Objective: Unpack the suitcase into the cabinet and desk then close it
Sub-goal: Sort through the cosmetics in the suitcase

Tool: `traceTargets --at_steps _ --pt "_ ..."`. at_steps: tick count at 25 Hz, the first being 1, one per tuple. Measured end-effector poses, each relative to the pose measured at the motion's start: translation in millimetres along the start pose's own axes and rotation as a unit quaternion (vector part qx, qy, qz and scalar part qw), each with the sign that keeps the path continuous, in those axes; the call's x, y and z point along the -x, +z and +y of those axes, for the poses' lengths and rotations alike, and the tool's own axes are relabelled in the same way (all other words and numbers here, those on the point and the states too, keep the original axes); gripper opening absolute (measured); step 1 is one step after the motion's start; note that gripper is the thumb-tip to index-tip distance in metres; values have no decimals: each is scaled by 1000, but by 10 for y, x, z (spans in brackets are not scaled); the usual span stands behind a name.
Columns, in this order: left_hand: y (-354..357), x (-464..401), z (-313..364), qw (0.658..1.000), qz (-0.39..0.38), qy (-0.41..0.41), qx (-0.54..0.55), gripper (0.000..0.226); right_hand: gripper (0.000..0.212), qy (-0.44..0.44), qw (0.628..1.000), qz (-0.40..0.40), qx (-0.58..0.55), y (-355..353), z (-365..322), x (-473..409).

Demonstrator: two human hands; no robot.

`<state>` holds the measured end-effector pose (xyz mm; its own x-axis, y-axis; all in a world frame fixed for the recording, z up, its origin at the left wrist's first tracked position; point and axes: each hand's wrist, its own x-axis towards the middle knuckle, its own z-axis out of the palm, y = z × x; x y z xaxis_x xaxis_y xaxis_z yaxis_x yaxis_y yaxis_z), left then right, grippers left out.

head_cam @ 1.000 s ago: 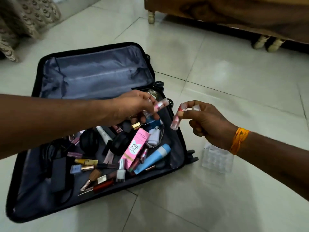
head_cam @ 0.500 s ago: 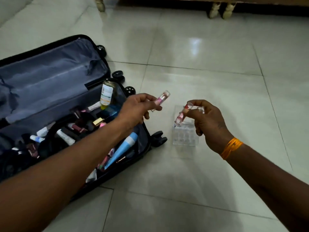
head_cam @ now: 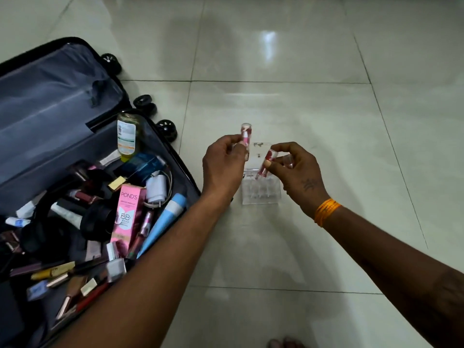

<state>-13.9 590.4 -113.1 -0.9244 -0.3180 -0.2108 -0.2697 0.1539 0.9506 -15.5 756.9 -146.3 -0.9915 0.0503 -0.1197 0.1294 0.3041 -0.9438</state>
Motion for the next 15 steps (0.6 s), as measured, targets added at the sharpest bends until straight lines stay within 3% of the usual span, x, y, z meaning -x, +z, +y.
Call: traceTargets --at_steps 5,9,12,15 --pt "112 36 -316 990 84 -41 -106 15 33 -61 997 -2 40 74 48 -17" --pt "141 89 -506 989 63 5 -137 15 34 -89 993 -17 76 107 105 -26" --pt "176 43 -473 987 54 -8 -152 6 33 -92 992 -22 88 118 95 -53" --pt "194 -49 -401 983 87 -33 -156 20 32 -101 990 -5 97 108 62 -52"
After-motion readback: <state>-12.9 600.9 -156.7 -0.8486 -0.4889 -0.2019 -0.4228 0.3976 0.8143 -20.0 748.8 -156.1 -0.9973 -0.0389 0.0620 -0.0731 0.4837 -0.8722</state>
